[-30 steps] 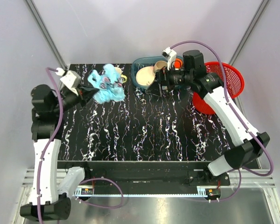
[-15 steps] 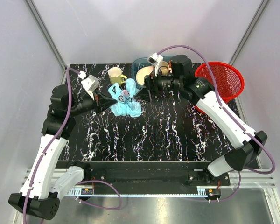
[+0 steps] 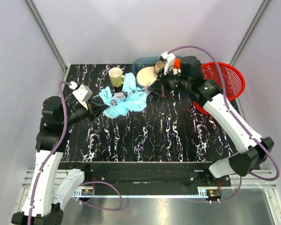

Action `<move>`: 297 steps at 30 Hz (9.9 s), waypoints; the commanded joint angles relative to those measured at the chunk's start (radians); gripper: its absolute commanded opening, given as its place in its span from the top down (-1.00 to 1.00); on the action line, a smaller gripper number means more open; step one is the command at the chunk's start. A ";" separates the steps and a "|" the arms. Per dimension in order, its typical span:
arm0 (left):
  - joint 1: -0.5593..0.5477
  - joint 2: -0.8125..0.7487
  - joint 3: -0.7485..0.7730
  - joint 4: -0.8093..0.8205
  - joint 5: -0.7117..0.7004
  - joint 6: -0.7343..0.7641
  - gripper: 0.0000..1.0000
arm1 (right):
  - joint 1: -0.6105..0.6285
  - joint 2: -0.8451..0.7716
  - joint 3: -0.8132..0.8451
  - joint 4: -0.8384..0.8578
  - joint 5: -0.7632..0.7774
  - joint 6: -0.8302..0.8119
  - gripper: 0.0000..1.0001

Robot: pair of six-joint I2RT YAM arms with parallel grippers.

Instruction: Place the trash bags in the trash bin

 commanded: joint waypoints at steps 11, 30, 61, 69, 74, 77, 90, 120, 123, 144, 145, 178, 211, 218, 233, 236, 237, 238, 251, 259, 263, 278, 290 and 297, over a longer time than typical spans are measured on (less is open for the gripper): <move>0.159 -0.090 -0.060 -0.121 0.177 0.165 -0.17 | -0.147 -0.158 -0.150 0.145 -0.010 0.048 1.00; -0.039 0.111 -0.061 0.167 0.157 0.184 -0.77 | -0.138 -0.239 -0.224 0.234 -0.244 0.037 1.00; -0.154 0.268 -0.233 0.641 0.024 -0.585 1.00 | -0.126 -0.072 -0.052 0.152 0.028 0.075 -0.58; -0.153 0.355 -0.262 0.569 -0.084 -0.677 1.00 | -0.124 -0.116 -0.259 0.018 0.061 0.073 -0.97; -0.149 0.372 -0.206 0.314 -0.149 -0.506 0.64 | -0.121 -0.152 -0.455 0.066 -0.051 0.173 -0.91; -0.149 0.340 -0.167 0.074 -0.206 -0.254 -0.79 | -0.116 -0.127 -0.497 0.101 -0.027 0.222 -0.90; -0.176 0.478 -0.233 -0.052 -0.284 -0.126 -0.54 | -0.007 0.313 -0.416 0.325 0.001 0.397 -0.86; -0.025 0.531 -0.294 0.376 0.076 -0.734 1.00 | -0.123 0.097 -0.317 -0.056 0.061 -0.033 -0.53; -0.008 0.576 -0.313 0.431 0.099 -0.817 1.00 | -0.008 -0.012 -0.414 0.013 0.064 -0.125 -0.60; 0.028 0.622 -0.319 0.421 0.223 -0.827 1.00 | 0.348 0.181 -0.840 0.888 0.323 -0.926 -0.99; 0.033 0.624 -0.322 0.422 0.238 -0.837 1.00 | 0.350 0.200 -0.836 0.898 0.334 -0.942 -0.98; 0.236 0.207 -0.089 0.181 0.116 -0.483 -0.68 | 0.078 -0.098 -0.291 0.376 0.111 0.253 1.00; -0.022 0.523 -0.411 0.568 -0.570 -0.854 0.37 | 0.039 -0.078 -0.172 0.664 0.080 0.684 1.00; 0.047 0.359 -0.405 0.542 -0.425 -0.598 0.35 | -0.041 -0.152 -0.248 0.449 0.231 0.500 1.00; 0.064 0.096 -0.250 0.238 -0.175 -0.432 -0.52 | -0.040 -0.106 -0.511 0.501 0.133 0.371 1.00; 0.061 0.133 -0.288 0.302 -0.047 -0.456 0.08 | -0.041 -0.095 -0.543 0.567 0.075 0.410 1.00; 0.047 0.133 -0.303 0.337 -0.039 -0.462 0.13 | -0.040 -0.087 -0.541 0.590 0.059 0.439 1.00; -0.002 0.122 -0.317 0.367 -0.083 -0.459 0.15 | -0.040 -0.066 -0.532 0.598 0.043 0.457 1.00; -0.105 0.236 -0.258 0.526 -0.079 -0.542 -0.42 | -0.030 -0.050 -0.569 0.569 0.071 0.476 1.00; 0.217 0.067 -0.028 -0.159 -0.199 -0.158 -0.98 | -0.032 -0.066 -0.547 0.535 0.087 0.505 1.00; 0.222 0.088 -0.032 -0.371 -0.271 -0.042 -0.98 | -0.032 -0.060 -0.535 0.543 0.087 0.522 1.00; 0.211 0.347 -0.100 -0.294 -0.054 0.081 0.16 | -0.075 -0.015 -0.492 0.537 0.062 0.555 1.00; -0.013 0.426 0.149 -0.225 0.022 -0.209 1.00 | -0.146 -0.017 -0.290 0.290 0.048 0.234 0.30; -0.018 0.516 0.167 -0.260 0.122 -0.228 1.00 | -0.144 -0.004 -0.296 0.282 0.154 0.028 -0.16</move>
